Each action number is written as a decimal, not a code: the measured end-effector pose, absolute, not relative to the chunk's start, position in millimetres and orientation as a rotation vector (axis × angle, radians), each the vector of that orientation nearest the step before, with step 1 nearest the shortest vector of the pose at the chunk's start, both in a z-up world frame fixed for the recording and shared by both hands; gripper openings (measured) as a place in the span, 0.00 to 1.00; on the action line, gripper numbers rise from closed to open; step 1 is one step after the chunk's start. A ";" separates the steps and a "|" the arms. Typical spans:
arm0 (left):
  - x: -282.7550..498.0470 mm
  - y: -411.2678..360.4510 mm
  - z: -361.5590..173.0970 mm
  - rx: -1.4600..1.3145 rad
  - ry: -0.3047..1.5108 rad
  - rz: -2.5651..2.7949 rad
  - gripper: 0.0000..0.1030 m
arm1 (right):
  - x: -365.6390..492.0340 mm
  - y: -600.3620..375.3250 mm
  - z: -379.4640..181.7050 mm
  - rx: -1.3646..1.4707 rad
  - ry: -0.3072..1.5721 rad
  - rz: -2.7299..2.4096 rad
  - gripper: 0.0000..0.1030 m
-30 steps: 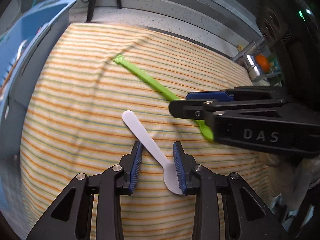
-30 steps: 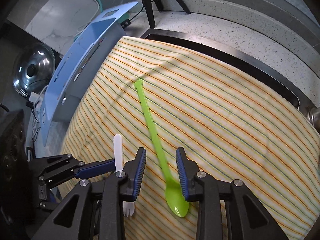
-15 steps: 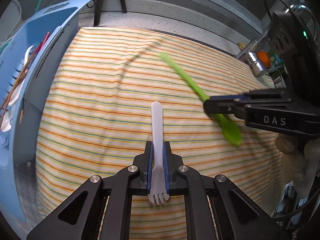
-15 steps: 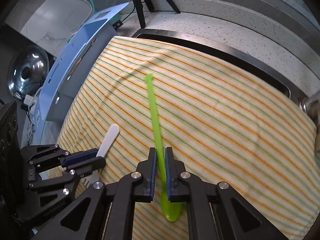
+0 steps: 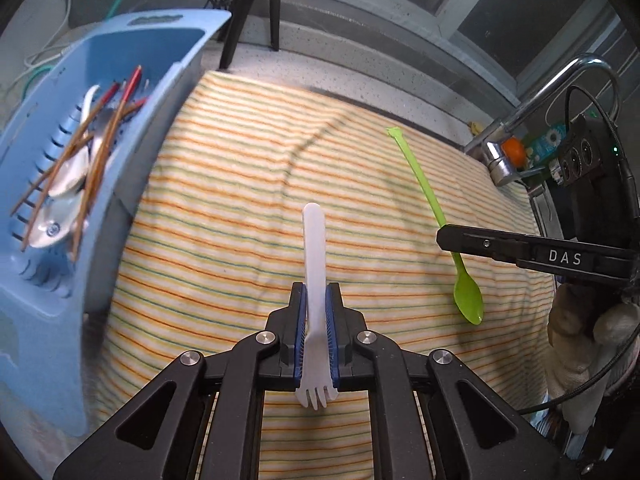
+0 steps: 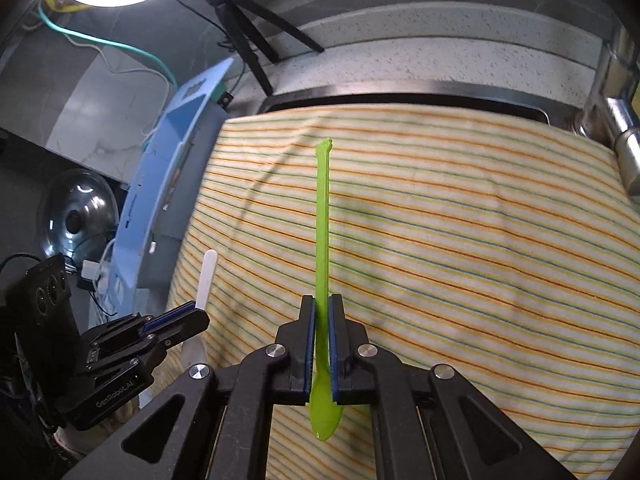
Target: Organize utensils
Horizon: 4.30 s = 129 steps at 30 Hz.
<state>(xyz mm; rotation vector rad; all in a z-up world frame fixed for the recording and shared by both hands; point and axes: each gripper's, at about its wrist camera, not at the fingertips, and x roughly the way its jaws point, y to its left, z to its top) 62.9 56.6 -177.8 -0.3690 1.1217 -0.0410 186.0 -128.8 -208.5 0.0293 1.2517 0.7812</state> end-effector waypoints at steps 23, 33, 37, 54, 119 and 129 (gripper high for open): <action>70.3 199.0 -129.6 -0.293 1.014 0.113 0.08 | 164.7 44.7 -144.8 -0.001 1.103 0.930 0.05; 88.3 236.8 -146.0 -0.305 1.050 0.139 0.08 | 174.2 109.2 -167.2 -0.035 1.148 0.898 0.05; 94.8 242.5 -152.0 -0.306 1.071 0.140 0.08 | 177.5 121.7 -178.0 -0.047 1.168 0.881 0.05; 103.4 249.0 -157.6 -0.289 1.081 0.169 0.08 | 186.6 135.6 -186.9 -0.092 1.174 0.860 0.06; -45.1 137.1 -31.7 -0.140 0.770 0.370 0.78 | 53.3 -14.1 -45.8 -0.146 0.637 0.897 0.87; -47.9 129.3 -27.4 -0.144 0.761 0.373 0.78 | 51.0 -21.3 -47.4 -0.121 0.664 0.904 0.89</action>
